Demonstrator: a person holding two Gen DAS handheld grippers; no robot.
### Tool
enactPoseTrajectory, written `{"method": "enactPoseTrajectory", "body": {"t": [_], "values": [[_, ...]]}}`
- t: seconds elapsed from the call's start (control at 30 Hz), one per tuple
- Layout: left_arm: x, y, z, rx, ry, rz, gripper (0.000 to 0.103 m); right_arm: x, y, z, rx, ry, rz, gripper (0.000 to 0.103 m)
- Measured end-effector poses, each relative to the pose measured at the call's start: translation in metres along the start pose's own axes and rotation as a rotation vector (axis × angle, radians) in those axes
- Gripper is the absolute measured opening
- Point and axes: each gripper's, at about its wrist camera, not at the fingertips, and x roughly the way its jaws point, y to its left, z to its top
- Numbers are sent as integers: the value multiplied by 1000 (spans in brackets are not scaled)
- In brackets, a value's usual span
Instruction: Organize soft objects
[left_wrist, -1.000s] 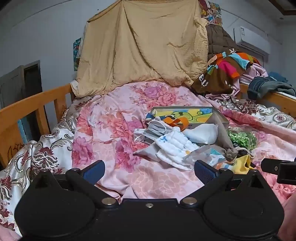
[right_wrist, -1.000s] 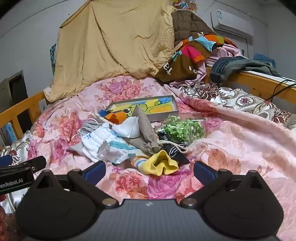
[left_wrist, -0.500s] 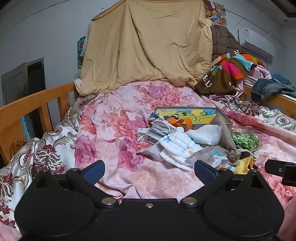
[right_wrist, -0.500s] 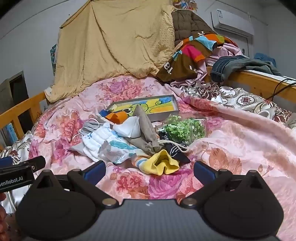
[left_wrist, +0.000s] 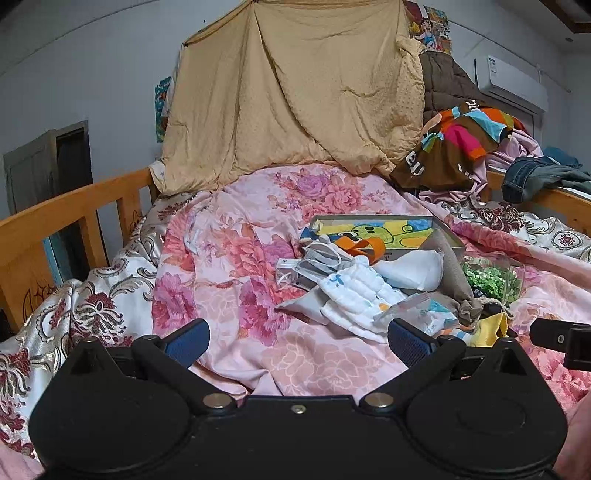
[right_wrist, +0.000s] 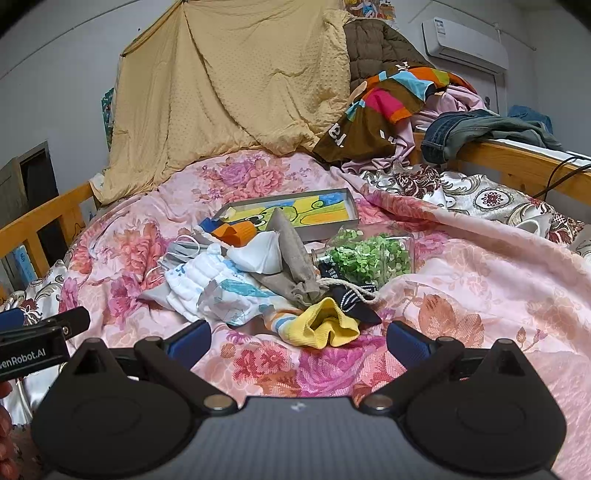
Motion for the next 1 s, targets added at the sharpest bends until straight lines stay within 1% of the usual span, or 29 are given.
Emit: {"method": "enactPoseTrajectory", "body": {"t": [1.0], "values": [[-1, 3, 1, 4, -3, 11, 102, 2, 3, -2, 1, 9, 0, 103]]}}
